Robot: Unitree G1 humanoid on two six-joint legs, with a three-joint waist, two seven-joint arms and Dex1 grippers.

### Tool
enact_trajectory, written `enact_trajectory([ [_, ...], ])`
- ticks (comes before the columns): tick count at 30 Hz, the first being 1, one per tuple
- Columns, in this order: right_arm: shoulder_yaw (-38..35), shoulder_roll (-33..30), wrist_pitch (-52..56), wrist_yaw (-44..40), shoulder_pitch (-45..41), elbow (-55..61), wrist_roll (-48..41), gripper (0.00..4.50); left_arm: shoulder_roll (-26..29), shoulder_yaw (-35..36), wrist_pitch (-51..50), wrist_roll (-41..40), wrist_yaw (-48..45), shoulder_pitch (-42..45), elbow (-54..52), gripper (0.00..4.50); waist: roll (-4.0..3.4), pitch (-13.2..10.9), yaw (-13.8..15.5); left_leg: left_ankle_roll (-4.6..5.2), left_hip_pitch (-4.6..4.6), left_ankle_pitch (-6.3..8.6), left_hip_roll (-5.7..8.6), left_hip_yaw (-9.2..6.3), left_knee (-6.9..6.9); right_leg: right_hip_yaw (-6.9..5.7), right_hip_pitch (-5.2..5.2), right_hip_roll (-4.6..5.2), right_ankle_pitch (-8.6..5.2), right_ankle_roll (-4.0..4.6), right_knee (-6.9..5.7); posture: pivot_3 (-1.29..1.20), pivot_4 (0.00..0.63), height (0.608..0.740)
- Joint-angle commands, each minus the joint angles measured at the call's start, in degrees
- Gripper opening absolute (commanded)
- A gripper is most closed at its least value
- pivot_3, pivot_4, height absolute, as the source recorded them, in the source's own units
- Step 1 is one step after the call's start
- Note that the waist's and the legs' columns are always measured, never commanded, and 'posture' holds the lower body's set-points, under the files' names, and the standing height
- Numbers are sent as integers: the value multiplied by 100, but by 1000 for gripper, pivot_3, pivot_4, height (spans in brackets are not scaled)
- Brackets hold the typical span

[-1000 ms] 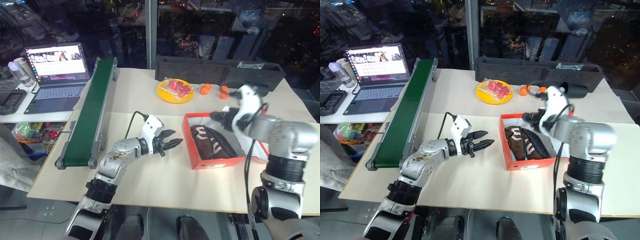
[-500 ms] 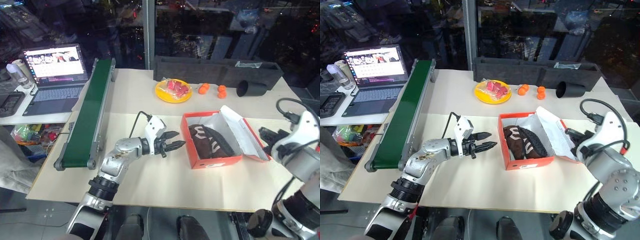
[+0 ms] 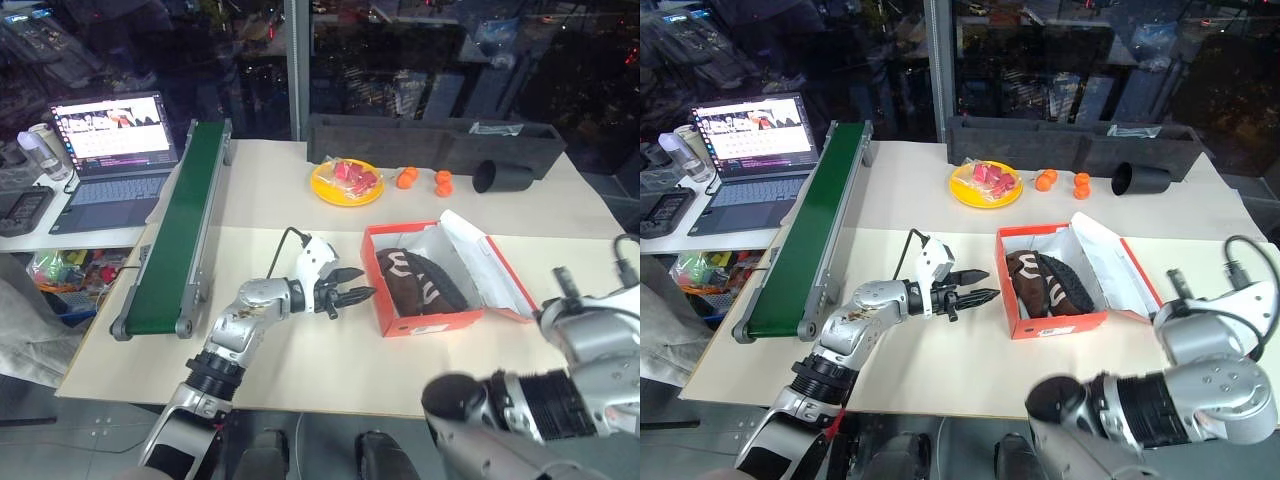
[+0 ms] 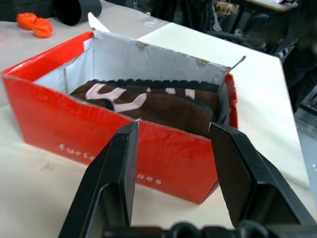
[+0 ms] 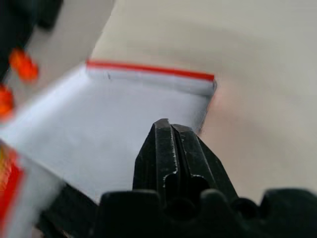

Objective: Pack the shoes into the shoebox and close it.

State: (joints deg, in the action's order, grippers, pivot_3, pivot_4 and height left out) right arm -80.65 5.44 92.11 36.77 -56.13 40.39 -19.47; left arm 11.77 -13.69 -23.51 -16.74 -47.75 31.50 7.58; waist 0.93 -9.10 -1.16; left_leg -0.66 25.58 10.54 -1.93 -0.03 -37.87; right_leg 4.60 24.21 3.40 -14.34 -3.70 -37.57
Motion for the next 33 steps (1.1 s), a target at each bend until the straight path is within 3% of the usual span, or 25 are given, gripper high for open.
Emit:
enact_trajectory([
  [1, -675, 63, 38, 180, -538, -176, 698, 124, -21, 61, 117, 10, 4, 73, -134, 2383, -1, 1, 4, 0, 1, 0, 1, 0, 0, 0, 0, 1, 0, 0, 0, 0, 150, 699],
  [7, -941, -181, -592, 94, -601, -989, 1211, 124, -11, 126, 72, 20, 81, 82, -145, 2383, -2, 1, 1, 0, 1, 0, 2, 1, 1, 1, 0, 3, -1, 1, -2, 0, 150, 699],
  [17, -861, -674, -1894, -83, -314, -3101, 1076, 124, -20, 144, 12, 10, 124, 154, -145, 2383, -5, 2, -83, 0, -2, 0, 1, 1, 3, 1, -1, 2, -2, 2, -3, 0, 150, 699],
  [27, -630, -1684, -3588, -129, 518, -5916, 431, 124, -50, 168, -8, 12, 143, 224, -141, 2383, 2, 5, -127, 1, -14, 0, 4, 1, 2, 2, -23, 3, -2, 1, 7, 0, 150, 699],
  [33, -117, -2057, -4217, -477, 733, -7081, -322, 124, -57, 193, 29, 31, 146, 355, -1, 2383, 25, 1, -165, 1, -74, 1, -2, -5, 3, -6, -113, -1, -1, -5, 63, 0, 150, 699],
])
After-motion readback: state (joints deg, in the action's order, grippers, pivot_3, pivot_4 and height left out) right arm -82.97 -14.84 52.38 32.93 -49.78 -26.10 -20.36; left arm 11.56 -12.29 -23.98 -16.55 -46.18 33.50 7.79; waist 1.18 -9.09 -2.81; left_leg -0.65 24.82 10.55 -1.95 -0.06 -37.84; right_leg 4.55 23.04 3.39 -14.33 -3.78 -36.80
